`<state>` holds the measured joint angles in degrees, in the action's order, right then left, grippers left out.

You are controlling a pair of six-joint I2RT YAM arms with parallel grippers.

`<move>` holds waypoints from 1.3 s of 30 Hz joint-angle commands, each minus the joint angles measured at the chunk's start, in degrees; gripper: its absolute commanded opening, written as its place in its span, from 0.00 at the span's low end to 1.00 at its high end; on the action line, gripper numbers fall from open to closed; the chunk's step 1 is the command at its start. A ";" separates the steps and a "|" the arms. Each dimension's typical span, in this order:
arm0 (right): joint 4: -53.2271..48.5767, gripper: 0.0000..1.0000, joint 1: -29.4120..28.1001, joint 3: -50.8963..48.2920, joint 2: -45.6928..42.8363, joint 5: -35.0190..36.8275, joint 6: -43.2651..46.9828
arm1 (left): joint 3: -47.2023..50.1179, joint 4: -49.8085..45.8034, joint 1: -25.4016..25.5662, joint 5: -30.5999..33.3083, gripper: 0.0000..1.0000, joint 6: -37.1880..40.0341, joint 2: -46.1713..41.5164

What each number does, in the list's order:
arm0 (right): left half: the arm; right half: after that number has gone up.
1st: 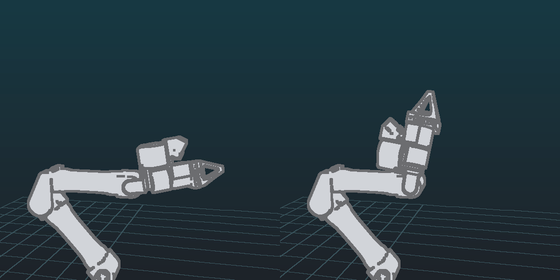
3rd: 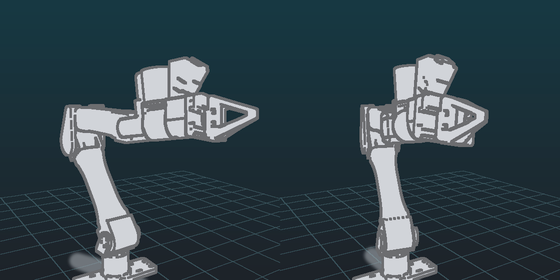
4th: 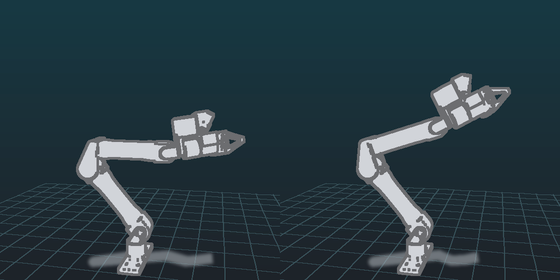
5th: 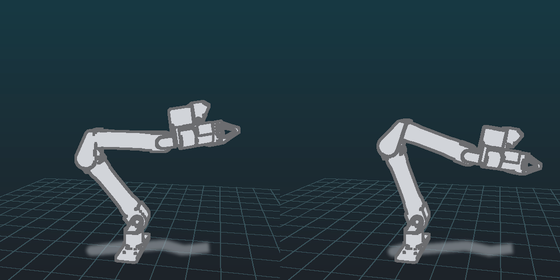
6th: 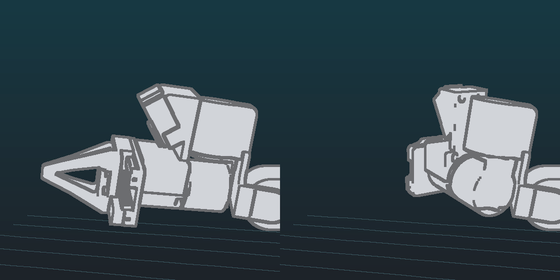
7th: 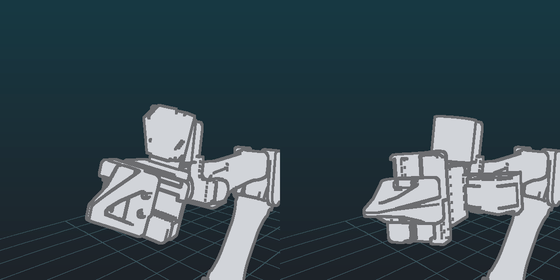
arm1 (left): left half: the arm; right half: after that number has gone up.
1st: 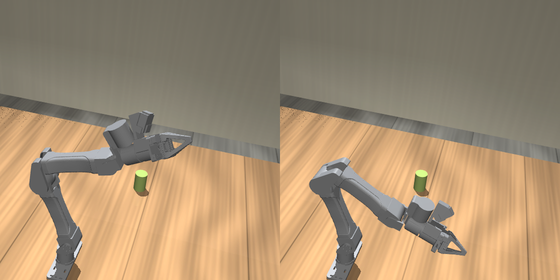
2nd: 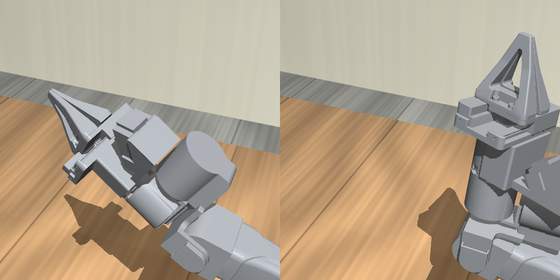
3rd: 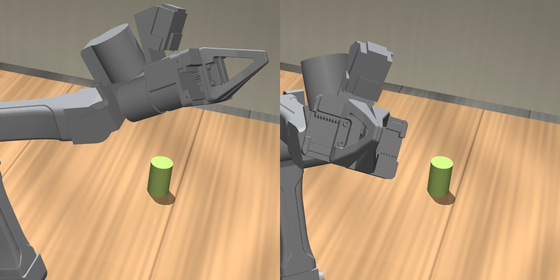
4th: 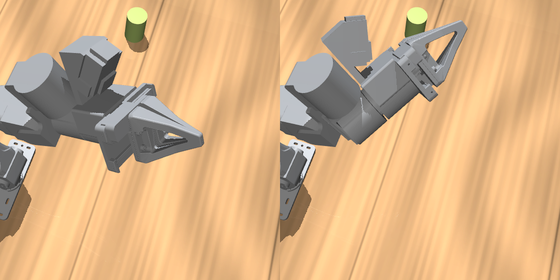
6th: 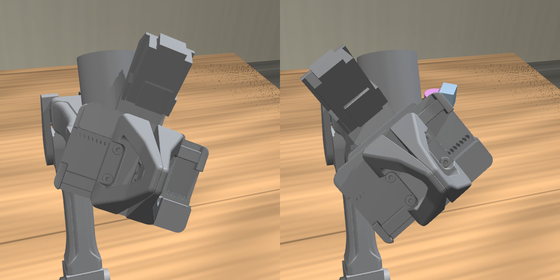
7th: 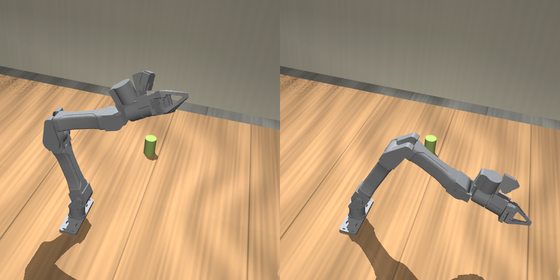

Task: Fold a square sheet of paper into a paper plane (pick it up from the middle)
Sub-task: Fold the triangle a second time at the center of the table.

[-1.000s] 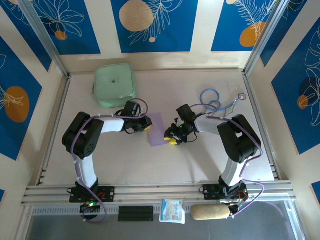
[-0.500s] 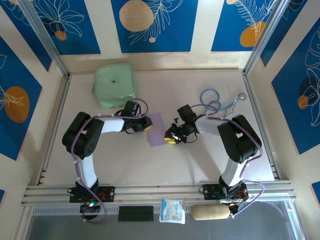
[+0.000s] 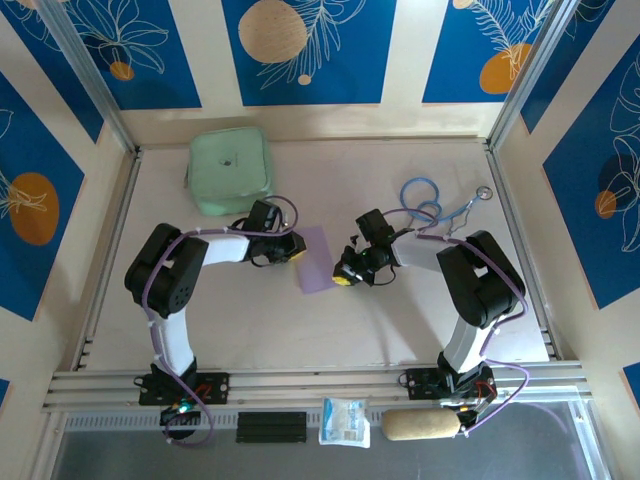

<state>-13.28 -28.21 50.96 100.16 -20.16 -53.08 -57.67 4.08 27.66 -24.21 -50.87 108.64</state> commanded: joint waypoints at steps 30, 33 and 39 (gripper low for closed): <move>-1.16 0.00 -3.76 7.13 1.76 -2.21 5.10 | -8.95 -12.90 -0.36 3.29 0.15 8.15 5.91; -0.53 0.00 -4.26 9.11 3.90 -2.03 4.73 | -8.78 -12.87 -0.33 3.29 0.13 8.16 6.11; 1.94 0.00 -4.76 12.35 7.16 -0.43 3.02 | -9.20 -12.78 -0.33 2.63 0.12 8.16 5.36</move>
<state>-12.64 -32.60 61.34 105.95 -20.75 -49.47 -66.96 -7.75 27.51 -20.78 -43.97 113.08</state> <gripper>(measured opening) 0.055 0.118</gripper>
